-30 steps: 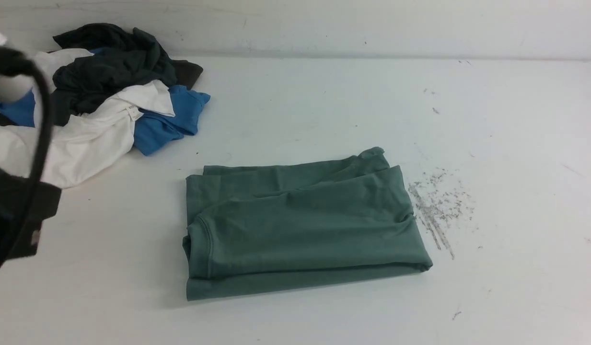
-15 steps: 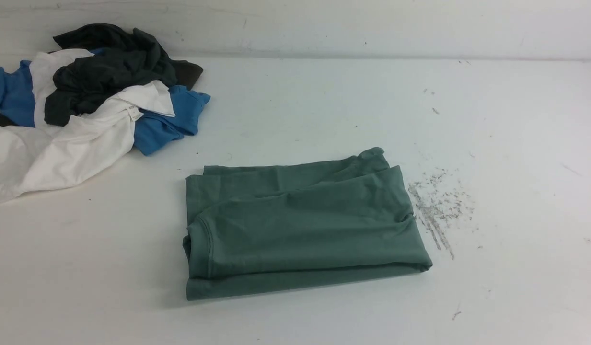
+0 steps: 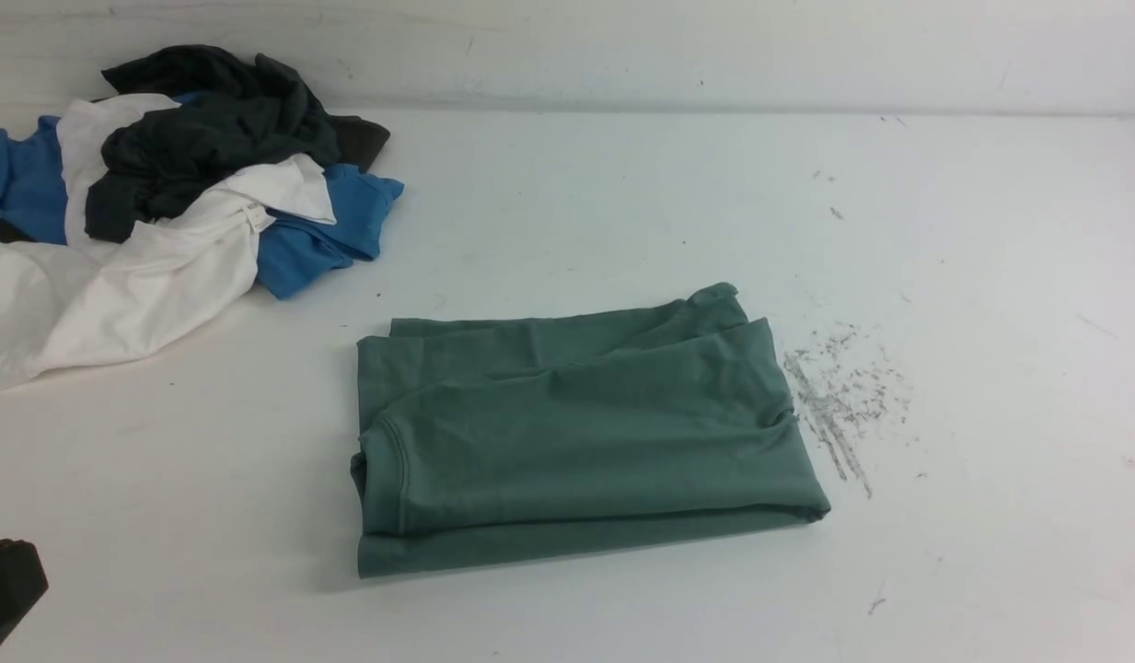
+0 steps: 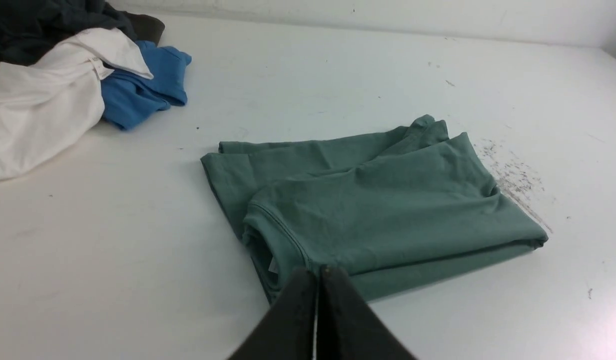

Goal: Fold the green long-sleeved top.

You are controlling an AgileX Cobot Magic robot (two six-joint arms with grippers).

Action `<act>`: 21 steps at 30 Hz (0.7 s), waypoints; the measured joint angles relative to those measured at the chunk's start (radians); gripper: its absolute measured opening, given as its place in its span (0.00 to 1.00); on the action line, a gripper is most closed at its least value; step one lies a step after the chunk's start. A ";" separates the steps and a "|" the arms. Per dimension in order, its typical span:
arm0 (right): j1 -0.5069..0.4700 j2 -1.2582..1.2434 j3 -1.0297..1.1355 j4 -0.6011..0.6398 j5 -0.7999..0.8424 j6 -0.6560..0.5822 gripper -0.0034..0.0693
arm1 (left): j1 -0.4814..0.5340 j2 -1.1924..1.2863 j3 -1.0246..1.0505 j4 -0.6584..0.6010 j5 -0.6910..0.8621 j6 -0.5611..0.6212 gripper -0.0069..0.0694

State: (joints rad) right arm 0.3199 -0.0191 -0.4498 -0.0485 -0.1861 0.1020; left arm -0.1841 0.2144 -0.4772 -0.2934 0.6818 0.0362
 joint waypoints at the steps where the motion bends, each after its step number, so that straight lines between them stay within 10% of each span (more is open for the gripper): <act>1: 0.000 0.000 0.000 0.000 0.000 0.000 0.03 | 0.000 0.000 0.000 -0.001 0.000 0.000 0.09; 21: 0.000 0.000 0.000 -0.001 0.000 0.000 0.03 | 0.000 -0.015 0.005 0.016 -0.004 0.046 0.09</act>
State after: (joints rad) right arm 0.3199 -0.0191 -0.4498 -0.0493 -0.1861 0.1020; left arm -0.1841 0.1989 -0.4723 -0.2770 0.6778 0.0821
